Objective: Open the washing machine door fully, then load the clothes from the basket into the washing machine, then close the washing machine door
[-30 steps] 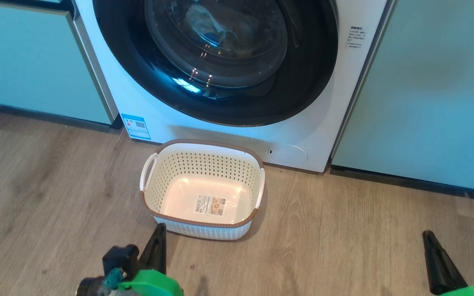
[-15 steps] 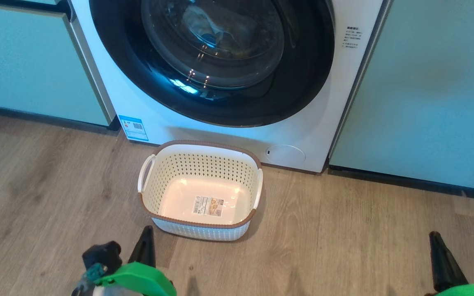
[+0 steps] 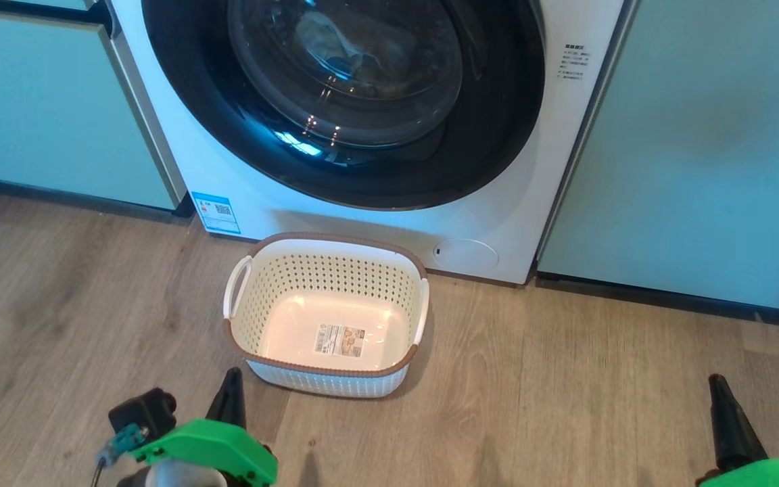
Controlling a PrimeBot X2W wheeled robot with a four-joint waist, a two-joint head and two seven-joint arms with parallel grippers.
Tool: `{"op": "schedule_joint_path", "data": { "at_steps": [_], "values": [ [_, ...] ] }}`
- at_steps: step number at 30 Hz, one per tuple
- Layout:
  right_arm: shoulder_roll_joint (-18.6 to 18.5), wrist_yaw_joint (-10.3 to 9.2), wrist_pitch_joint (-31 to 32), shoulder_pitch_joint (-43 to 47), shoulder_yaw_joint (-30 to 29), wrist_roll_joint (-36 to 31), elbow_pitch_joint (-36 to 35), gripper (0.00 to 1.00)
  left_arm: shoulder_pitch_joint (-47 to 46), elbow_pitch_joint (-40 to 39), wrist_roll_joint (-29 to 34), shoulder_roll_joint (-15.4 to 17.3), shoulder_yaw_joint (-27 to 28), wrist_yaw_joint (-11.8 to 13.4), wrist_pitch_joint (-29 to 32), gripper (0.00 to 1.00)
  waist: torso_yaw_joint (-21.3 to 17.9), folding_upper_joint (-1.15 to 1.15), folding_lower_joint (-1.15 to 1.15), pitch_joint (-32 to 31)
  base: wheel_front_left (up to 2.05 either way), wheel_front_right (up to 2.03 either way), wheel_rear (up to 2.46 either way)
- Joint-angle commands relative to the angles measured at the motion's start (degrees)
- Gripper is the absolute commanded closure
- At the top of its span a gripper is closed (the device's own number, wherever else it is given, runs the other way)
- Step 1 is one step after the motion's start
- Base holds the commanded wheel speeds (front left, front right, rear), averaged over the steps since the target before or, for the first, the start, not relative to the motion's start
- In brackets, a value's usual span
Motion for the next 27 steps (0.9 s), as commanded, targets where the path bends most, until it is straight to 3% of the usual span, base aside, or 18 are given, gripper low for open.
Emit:
{"op": "schedule_joint_path", "data": {
  "at_steps": [1,27],
  "values": [
    [-1.47,-0.07,0.25,-3.08,0.00,2.16,-1.32,1.00,-2.67,-1.36,-1.91,0.22,1.59,-0.72,0.26,1.00,-0.06,0.00,0.00,-0.02,0.00,0.00,0.00],
    [-2.01,-0.12,2.06,-6.29,-0.39,19.04,1.85,1.00,-3.52,-0.66,-18.29,-0.50,6.68,-3.12,3.63,1.00,-0.94,0.00,0.00,-0.27,0.00,0.00,0.00]
  ]
}}
